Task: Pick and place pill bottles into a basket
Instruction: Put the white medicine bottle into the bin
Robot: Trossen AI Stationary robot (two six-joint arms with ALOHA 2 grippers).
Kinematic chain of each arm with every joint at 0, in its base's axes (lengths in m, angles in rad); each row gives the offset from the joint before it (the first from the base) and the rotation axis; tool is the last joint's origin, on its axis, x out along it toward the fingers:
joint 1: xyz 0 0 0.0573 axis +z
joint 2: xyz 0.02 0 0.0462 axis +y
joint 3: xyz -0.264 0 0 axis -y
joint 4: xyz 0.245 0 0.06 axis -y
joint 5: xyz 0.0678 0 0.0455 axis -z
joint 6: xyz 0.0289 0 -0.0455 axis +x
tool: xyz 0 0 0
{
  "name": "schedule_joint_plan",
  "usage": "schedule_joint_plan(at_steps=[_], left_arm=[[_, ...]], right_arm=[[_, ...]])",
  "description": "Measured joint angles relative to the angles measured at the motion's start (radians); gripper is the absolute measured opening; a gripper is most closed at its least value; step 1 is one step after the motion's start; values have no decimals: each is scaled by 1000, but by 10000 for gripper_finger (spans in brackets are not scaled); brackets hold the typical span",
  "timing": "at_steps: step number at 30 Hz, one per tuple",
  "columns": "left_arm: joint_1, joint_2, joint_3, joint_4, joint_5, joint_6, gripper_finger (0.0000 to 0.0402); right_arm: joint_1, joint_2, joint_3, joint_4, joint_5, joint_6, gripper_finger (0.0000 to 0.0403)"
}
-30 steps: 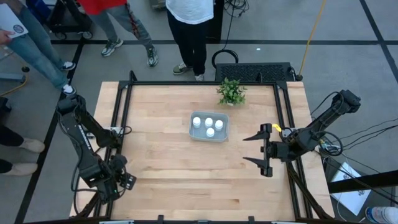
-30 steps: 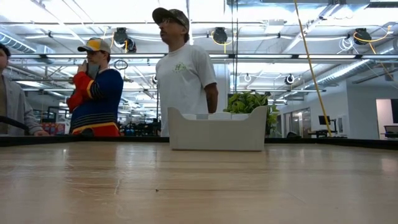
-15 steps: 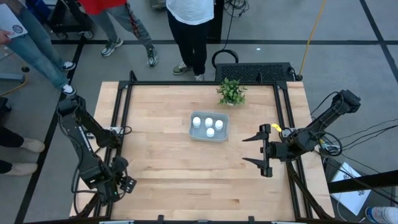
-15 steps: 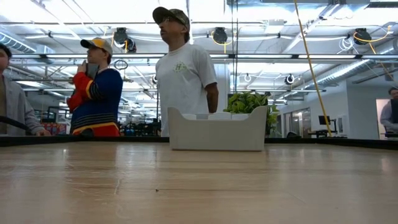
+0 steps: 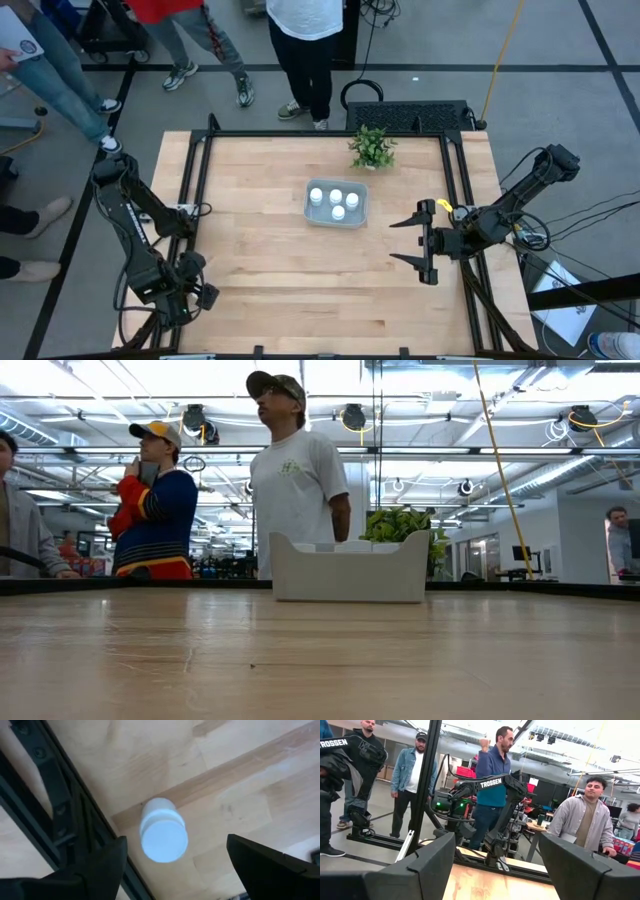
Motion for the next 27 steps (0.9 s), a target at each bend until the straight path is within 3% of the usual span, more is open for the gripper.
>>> schedule_joint_plan(at_steps=[10, 15, 27], left_arm=[[-5, 6, -31, 17, -10, 3, 323], [-7, 6, -95, 88, 50, -2, 312], [-2, 5, -94, 102, 38, 26, 300]], right_arm=[[0, 0, 0, -7, 0, 5, 283], [0, 0, 0, -10, 0, 11, 283], [0, 0, 0, -3, 0, 8, 283]])
